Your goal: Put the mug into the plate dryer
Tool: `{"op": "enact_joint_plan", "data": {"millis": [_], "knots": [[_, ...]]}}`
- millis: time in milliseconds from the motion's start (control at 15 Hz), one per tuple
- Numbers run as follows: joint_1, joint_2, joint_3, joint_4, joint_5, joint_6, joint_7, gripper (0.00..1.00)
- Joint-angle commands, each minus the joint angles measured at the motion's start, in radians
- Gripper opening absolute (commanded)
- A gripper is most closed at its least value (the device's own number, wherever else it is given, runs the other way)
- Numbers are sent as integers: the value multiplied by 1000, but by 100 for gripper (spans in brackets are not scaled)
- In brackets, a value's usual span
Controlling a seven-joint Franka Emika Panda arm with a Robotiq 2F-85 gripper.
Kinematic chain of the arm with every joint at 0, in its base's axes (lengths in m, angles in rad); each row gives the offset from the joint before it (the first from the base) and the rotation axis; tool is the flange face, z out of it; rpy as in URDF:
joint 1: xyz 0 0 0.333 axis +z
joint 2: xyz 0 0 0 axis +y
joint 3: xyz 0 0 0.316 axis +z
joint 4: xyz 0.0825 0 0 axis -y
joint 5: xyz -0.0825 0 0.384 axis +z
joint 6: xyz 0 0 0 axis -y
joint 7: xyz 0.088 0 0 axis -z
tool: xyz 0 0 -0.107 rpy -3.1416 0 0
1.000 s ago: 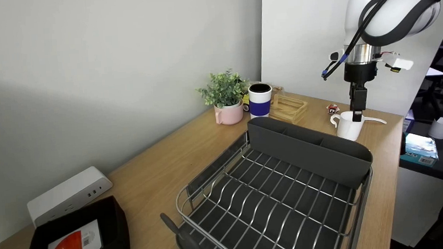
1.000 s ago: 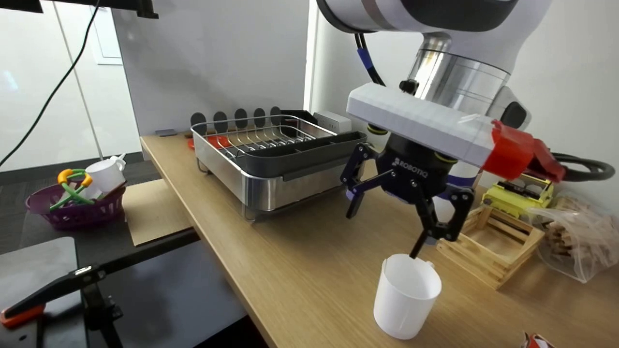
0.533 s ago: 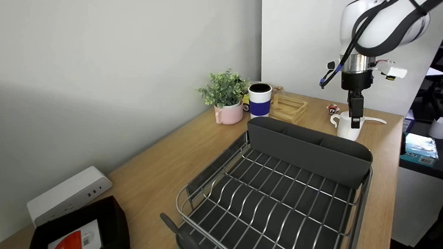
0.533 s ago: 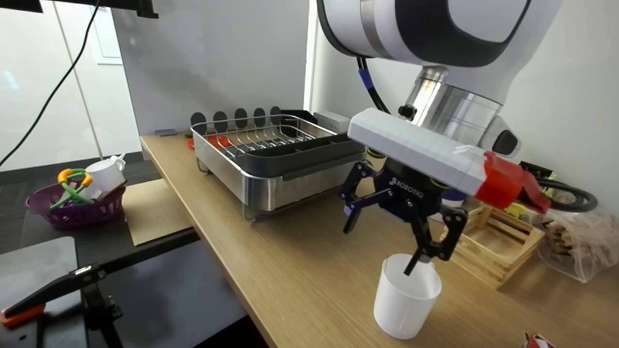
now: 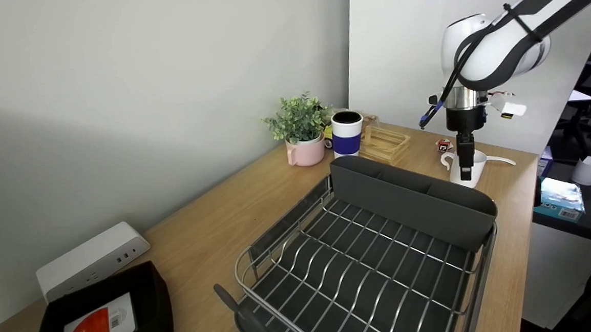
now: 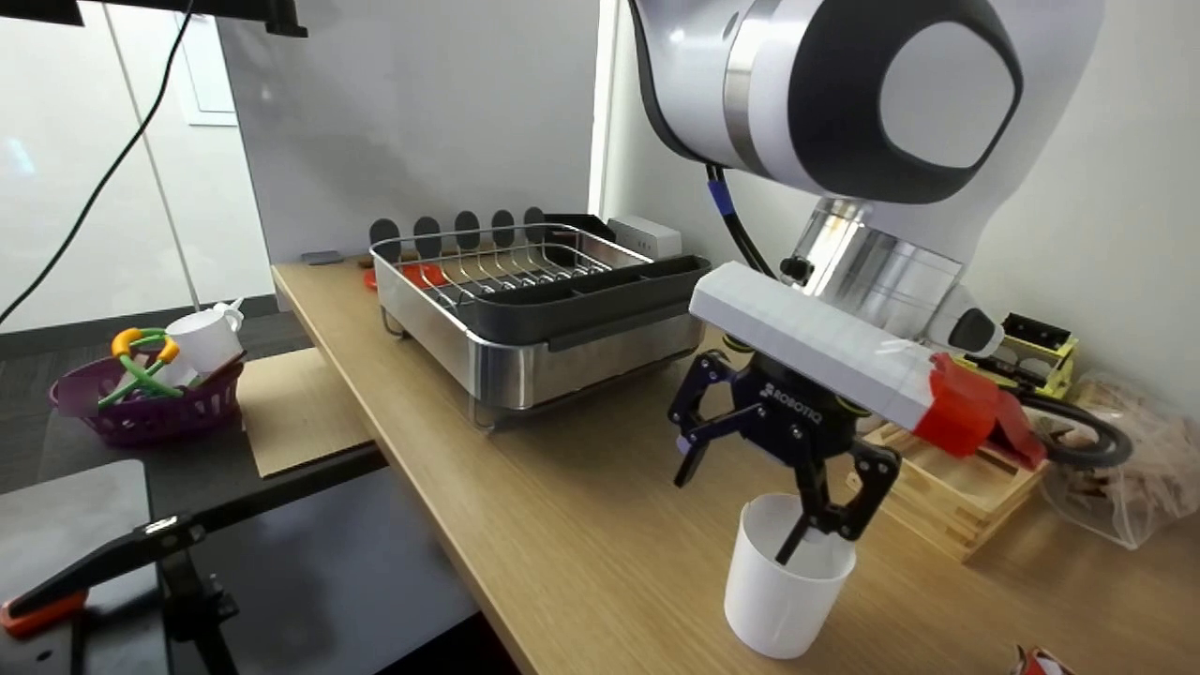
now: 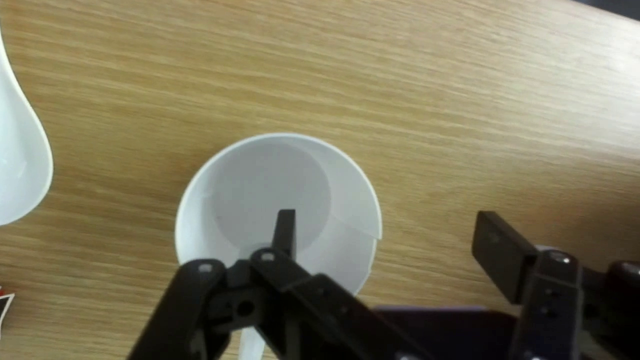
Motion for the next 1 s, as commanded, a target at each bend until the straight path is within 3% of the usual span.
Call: {"op": "enact_joint_plan", "data": {"millis": [0,67,267,467,533,667,933], "knots": [[-16,37,11,53,-1,-42,8,60],[-17,42,11,59,0,-39,12,90],[-15,49,12,71,0,-38,25,98],[-14,53,12,72,-6,-34,33,100],[-14,53,13,73,-6,-35,33,75],[-15,53,15,71,-5,-32,26,71],[-12,50,16,73,-6,-30,32,42]]}}
